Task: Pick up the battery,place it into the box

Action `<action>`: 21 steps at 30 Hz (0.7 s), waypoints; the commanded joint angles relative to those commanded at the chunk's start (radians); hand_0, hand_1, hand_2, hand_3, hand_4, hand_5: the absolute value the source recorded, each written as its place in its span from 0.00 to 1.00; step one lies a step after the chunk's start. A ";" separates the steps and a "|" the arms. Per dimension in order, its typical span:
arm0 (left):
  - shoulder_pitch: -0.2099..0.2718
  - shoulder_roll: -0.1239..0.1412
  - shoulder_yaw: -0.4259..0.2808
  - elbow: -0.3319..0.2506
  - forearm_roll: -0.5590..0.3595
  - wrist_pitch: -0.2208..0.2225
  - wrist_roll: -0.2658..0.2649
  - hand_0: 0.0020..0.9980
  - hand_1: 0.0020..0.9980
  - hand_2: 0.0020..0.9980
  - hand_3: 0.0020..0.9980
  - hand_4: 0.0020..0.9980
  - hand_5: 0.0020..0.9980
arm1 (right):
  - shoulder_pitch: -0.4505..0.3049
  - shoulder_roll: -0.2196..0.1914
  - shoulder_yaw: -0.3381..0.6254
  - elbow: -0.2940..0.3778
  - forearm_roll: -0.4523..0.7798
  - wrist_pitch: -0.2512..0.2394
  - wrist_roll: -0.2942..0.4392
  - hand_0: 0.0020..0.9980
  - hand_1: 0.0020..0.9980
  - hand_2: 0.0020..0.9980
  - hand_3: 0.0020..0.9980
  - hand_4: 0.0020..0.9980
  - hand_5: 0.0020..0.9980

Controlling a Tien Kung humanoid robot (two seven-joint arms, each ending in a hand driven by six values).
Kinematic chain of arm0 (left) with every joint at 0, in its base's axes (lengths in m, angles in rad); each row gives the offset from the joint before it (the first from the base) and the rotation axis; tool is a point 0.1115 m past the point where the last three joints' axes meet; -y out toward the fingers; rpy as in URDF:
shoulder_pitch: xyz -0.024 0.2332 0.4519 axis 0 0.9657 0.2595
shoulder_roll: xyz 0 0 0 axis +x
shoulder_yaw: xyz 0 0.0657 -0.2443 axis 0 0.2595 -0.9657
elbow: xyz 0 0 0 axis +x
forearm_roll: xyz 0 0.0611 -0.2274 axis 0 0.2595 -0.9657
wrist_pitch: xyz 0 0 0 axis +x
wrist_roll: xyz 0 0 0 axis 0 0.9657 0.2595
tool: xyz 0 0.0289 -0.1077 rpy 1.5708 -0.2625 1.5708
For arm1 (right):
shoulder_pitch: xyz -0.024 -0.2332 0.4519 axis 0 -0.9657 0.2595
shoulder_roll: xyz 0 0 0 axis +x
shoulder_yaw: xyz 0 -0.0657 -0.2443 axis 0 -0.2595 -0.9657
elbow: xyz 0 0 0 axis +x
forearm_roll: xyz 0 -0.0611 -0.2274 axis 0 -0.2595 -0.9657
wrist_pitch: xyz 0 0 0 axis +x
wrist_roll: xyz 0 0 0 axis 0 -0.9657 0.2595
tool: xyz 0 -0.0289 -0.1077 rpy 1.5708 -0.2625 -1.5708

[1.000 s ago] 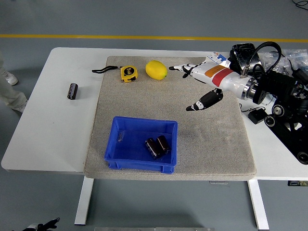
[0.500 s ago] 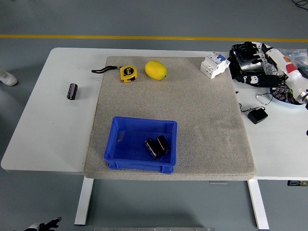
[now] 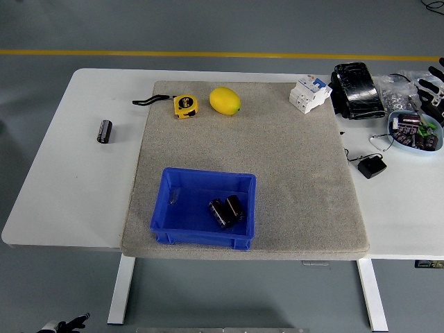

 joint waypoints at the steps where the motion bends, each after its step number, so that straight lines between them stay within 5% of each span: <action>1: 0.000 0.000 -0.001 0.000 0.002 0.000 0.000 0.81 0.78 0.80 0.63 0.72 0.61 | -0.017 0.005 0.007 0.006 0.017 0.000 -0.001 0.83 0.80 0.86 0.91 1.00 0.82; 10: 0.002 -0.002 -0.029 -0.001 0.037 -0.002 0.008 0.80 0.78 0.80 0.63 0.72 0.61 | -0.070 0.081 0.034 0.013 -0.024 0.003 -0.017 0.84 0.80 0.87 0.91 1.00 0.84; 21: 0.007 -0.004 -0.014 -0.003 0.027 -0.005 0.008 0.80 0.78 0.80 0.63 0.72 0.61 | -0.103 0.099 0.036 0.016 -0.043 0.006 -0.021 0.84 0.81 0.86 0.91 1.00 0.87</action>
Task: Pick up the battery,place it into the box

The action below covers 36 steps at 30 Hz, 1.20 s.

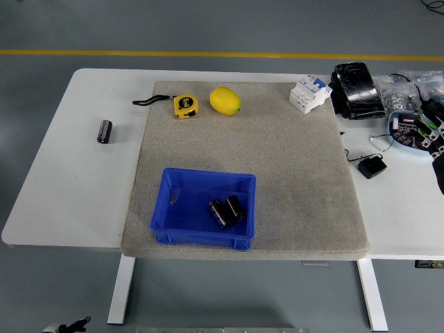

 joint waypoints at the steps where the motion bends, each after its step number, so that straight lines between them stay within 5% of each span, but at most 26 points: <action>1: -0.001 0.000 0.001 0.000 -0.001 0.000 0.000 0.80 0.78 0.80 0.63 0.72 0.61 | 0.002 0.000 0.000 0.000 0.000 0.000 -0.001 0.84 0.81 0.86 0.91 1.00 0.87; 33: -0.003 -0.002 0.037 0.008 -0.081 0.013 -0.022 0.80 0.77 0.80 0.63 0.72 0.60 | 0.014 -0.001 -0.002 -0.006 0.003 -0.013 -0.020 0.84 0.81 0.86 0.90 1.00 0.90; 36: -0.001 -0.005 -0.016 0.010 -0.069 0.018 -0.014 0.80 0.77 0.80 0.63 0.72 0.60 | 0.013 -0.001 -0.006 -0.010 0.003 -0.015 -0.024 0.84 0.81 0.86 0.90 1.00 0.90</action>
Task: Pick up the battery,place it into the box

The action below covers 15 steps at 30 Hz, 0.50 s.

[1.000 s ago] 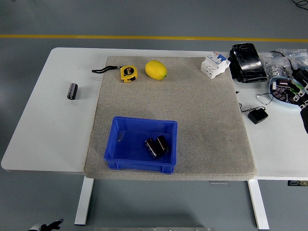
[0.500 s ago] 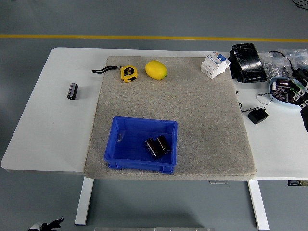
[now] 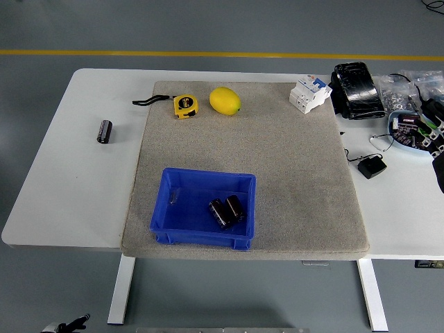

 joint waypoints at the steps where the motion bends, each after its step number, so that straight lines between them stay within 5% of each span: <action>1: 0.000 -0.003 -0.029 0.000 0.018 0.002 0.007 0.80 0.77 0.80 0.63 0.72 0.60 | -0.001 0.000 -0.001 -0.001 0.000 0.000 -0.001 0.84 0.81 0.86 0.90 1.00 0.90; 10: 0.006 -0.019 -0.324 -0.001 0.202 0.007 0.119 0.80 0.81 0.86 0.64 0.72 0.60 | -0.002 0.002 -0.005 -0.009 -0.003 -0.004 -0.003 0.85 0.81 0.86 0.90 1.00 0.90; 15: 0.010 -0.015 -0.252 0.000 0.157 0.004 0.093 0.79 0.80 0.85 0.65 0.72 0.60 | -0.003 0.002 -0.002 -0.014 -0.004 -0.006 -0.004 0.84 0.81 0.86 0.90 1.00 0.90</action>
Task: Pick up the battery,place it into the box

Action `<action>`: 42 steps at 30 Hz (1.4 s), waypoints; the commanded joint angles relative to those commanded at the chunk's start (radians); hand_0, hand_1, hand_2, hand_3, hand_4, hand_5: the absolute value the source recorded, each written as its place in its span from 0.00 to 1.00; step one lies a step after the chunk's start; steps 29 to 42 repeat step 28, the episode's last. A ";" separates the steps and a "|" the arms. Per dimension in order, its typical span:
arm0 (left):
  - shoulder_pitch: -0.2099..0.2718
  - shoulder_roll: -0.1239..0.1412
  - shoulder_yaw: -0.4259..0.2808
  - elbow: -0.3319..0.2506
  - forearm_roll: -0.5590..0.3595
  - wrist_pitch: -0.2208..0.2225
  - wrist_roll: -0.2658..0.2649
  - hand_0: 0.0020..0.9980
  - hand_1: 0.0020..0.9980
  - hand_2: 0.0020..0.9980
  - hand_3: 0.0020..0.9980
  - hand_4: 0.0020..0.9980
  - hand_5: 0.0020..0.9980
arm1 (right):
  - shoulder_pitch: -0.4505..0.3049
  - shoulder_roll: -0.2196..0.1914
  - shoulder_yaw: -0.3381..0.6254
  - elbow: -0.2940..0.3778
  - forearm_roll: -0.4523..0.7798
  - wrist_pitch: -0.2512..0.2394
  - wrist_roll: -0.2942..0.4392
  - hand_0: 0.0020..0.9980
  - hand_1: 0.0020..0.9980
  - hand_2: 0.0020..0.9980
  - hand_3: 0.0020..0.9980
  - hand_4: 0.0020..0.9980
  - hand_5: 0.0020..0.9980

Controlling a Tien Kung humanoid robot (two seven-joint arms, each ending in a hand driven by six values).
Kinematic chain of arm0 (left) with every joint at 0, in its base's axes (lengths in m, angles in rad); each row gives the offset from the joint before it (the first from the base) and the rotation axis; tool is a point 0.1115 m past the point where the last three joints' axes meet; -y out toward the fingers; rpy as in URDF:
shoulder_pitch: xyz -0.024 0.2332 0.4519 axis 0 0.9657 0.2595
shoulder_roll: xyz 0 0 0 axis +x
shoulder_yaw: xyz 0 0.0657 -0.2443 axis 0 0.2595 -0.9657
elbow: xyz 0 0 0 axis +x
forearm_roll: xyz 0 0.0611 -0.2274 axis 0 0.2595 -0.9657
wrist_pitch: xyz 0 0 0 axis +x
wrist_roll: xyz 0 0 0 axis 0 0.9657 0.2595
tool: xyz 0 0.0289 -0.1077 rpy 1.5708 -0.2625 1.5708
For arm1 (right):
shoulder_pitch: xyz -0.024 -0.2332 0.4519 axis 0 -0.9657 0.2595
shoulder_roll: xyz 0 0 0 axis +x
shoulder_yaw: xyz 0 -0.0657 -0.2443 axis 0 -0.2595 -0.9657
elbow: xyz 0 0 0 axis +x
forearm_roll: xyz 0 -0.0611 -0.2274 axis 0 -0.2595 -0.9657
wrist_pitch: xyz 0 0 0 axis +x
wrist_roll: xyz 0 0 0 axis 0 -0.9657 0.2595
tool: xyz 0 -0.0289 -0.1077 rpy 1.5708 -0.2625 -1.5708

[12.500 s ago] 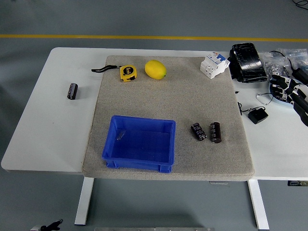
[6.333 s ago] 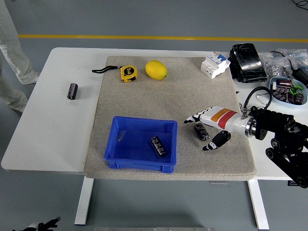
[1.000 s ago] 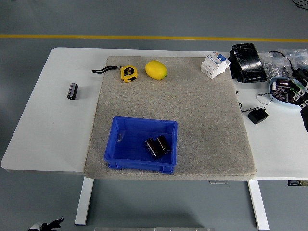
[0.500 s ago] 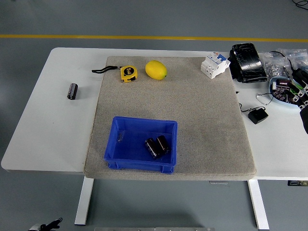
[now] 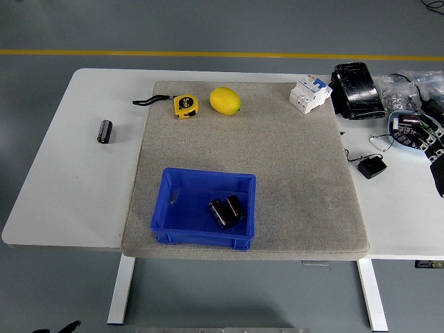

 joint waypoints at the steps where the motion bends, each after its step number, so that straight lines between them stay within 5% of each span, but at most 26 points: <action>1: -0.003 0.004 0.029 0.000 0.009 -0.006 -0.011 0.79 0.80 0.85 0.65 0.72 0.60 | 0.000 -0.001 -0.001 -0.001 -0.001 0.000 -0.001 0.84 0.81 0.86 0.90 1.00 0.90; 8: -0.029 0.040 0.196 -0.014 0.161 -0.081 -0.067 0.79 0.78 0.83 0.64 0.72 0.61 | 0.001 -0.001 -0.011 -0.007 -0.005 0.001 -0.004 0.84 0.81 0.86 0.90 1.00 0.90; 11: -0.035 0.047 0.201 -0.015 0.234 -0.123 -0.093 0.79 0.78 0.83 0.64 0.72 0.61 | 0.000 -0.002 -0.015 -0.009 -0.006 0.001 -0.005 0.84 0.81 0.86 0.90 1.00 0.90; 15: -0.024 0.042 0.171 -0.014 0.173 -0.169 -0.086 0.79 0.78 0.84 0.67 0.72 0.64 | -0.004 -0.003 -0.017 -0.011 -0.007 0.001 -0.005 0.84 0.81 0.86 0.90 1.00 0.89; 42: -0.010 0.037 0.124 -0.010 0.177 -0.178 -0.075 0.79 0.80 0.85 0.69 0.73 0.62 | -0.010 -0.003 -0.020 -0.015 -0.011 0.004 -0.006 0.84 0.81 0.86 0.90 1.00 0.89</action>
